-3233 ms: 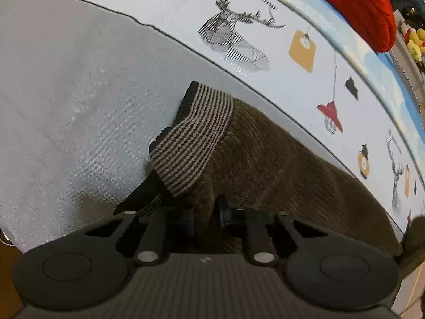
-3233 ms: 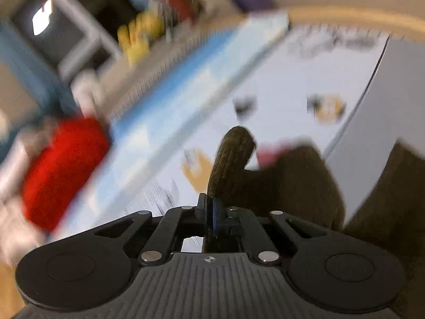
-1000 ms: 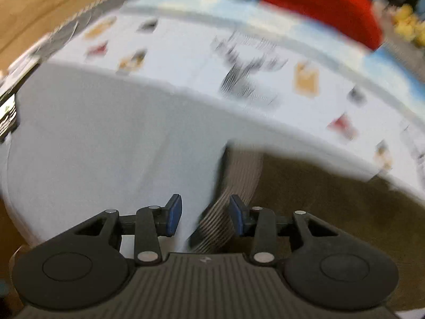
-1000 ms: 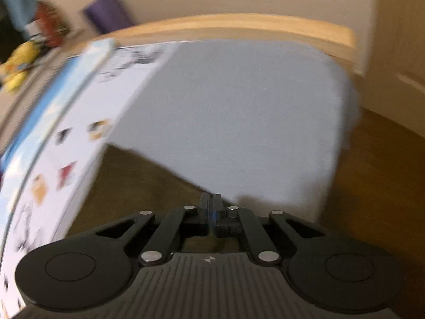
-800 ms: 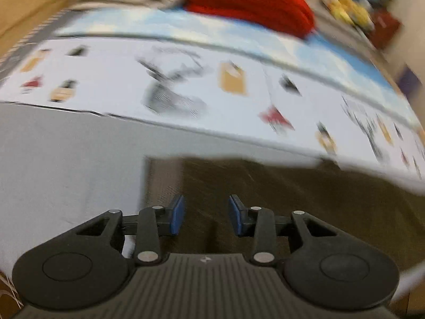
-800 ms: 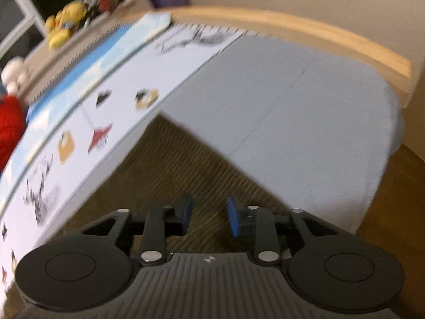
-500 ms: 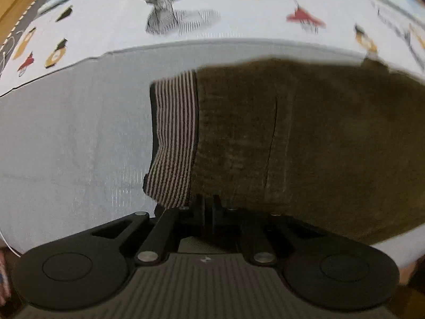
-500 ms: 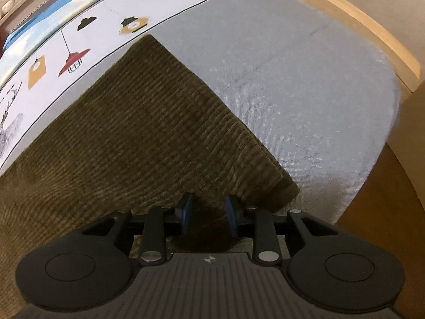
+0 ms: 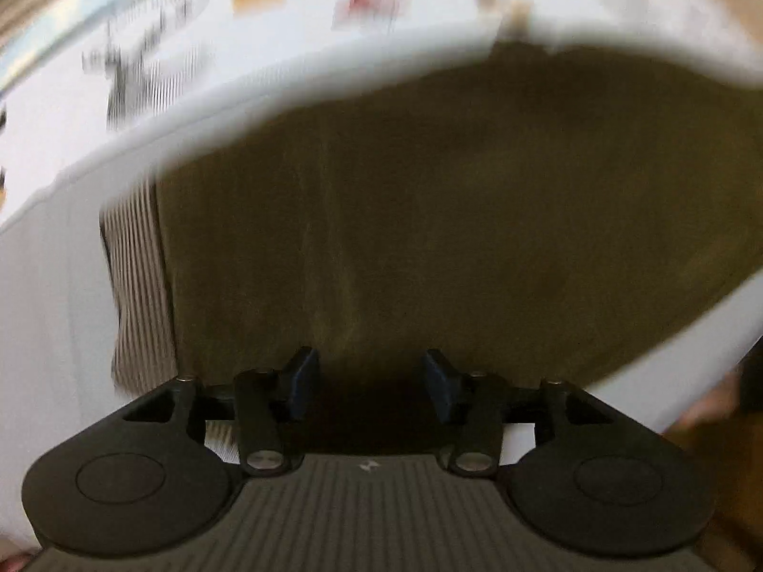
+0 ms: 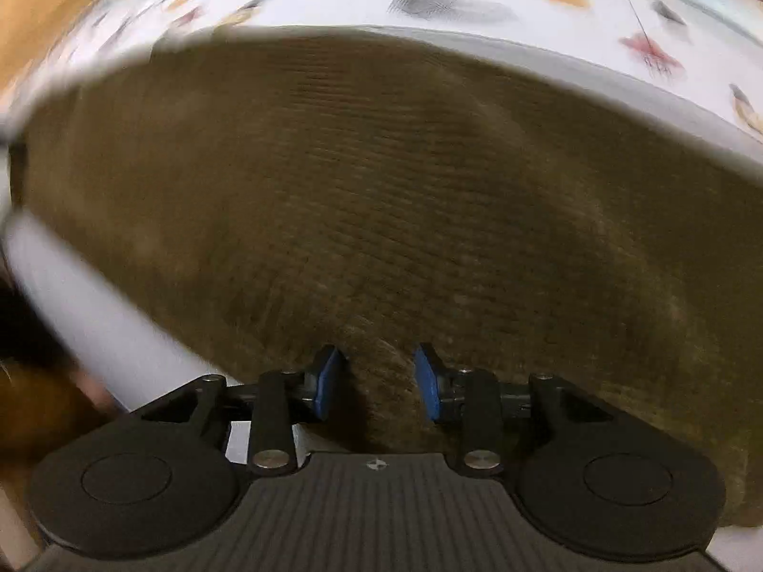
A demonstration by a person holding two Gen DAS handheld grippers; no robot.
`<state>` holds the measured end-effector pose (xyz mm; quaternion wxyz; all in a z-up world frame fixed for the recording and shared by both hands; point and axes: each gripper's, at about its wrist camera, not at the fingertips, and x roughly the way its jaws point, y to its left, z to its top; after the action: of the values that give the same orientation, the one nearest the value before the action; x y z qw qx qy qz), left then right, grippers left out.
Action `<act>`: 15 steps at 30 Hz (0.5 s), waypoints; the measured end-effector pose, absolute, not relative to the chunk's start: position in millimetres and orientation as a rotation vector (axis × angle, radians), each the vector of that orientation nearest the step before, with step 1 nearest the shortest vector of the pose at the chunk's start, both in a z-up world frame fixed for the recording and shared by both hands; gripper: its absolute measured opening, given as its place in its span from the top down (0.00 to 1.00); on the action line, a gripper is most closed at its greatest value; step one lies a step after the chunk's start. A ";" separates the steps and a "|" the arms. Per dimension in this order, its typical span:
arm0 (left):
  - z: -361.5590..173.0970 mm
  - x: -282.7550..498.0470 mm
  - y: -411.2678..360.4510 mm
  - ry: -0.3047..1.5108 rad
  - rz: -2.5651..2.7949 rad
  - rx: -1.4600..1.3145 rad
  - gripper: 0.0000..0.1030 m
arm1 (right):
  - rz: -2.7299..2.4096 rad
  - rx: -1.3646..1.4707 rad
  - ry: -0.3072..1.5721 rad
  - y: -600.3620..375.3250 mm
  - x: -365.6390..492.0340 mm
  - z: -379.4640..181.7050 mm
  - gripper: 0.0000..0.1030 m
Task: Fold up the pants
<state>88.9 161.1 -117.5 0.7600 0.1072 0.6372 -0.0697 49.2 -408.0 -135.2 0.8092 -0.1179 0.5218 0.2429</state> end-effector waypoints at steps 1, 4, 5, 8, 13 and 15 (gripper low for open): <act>-118.6 86.1 160.7 1.398 -0.161 0.256 0.41 | 0.506 -0.192 1.149 -410.4 53.5 -133.0 0.58; -113.6 84.7 163.9 1.410 -0.143 0.241 0.41 | 0.524 -0.116 1.172 -414.0 64.0 -122.9 0.59; -112.0 84.6 163.1 1.400 -0.141 0.242 0.42 | 0.537 -0.126 1.160 -411.8 67.1 -118.0 0.60; -93.3 88.8 163.7 1.296 -0.126 0.200 0.42 | 0.532 -0.115 1.085 -396.3 83.2 -98.4 0.61; -92.6 94.6 176.0 1.333 -0.066 0.113 0.52 | 0.533 0.017 0.876 -350.1 123.6 -56.2 0.62; -106.4 88.3 170.9 1.389 -0.042 0.219 0.61 | 0.618 0.101 0.828 -325.0 140.7 -45.8 0.91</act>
<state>88.3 170.9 -106.4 0.7626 0.1006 0.6387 -0.0195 140.7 -325.0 -45.8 0.8683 0.0483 0.3955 0.2955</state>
